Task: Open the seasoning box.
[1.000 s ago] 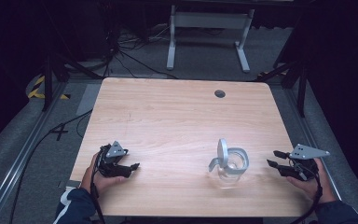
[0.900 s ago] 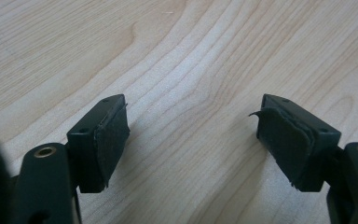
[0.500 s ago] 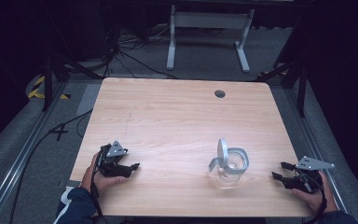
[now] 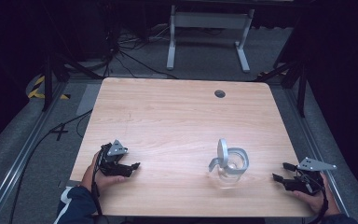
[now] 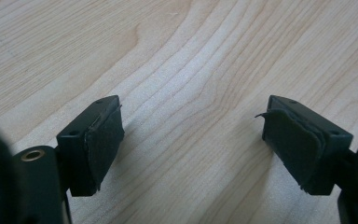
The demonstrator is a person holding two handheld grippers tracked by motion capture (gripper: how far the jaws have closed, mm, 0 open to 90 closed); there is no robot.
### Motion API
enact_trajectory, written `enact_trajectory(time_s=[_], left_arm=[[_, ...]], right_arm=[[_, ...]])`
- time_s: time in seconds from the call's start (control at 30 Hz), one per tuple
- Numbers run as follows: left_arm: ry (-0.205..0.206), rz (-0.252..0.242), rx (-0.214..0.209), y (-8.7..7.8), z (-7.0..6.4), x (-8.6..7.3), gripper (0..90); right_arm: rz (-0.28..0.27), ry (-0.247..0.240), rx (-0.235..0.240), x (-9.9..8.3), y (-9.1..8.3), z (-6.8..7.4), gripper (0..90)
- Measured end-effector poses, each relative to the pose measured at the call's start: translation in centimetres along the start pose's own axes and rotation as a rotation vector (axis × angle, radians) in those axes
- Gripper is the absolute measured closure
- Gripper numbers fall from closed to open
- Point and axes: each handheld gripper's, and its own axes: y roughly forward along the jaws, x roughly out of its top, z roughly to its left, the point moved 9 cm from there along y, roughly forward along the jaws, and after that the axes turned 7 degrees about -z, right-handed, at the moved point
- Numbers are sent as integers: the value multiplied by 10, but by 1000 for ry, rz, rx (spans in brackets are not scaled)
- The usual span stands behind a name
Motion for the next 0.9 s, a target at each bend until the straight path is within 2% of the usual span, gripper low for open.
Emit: enact_trajectory(time_s=[0.2,0.6,0.9], left_arm=[[-15,4,8,-1,0,-1,200],[-2,2,17,0,1,0,188],[-8,4,19,0,1,-1,183]], right_arm=[[6,-4,2,0,1,0,283],[4,-6,3,1,2,1,277],[4,-4,7,1,3,1,275]])
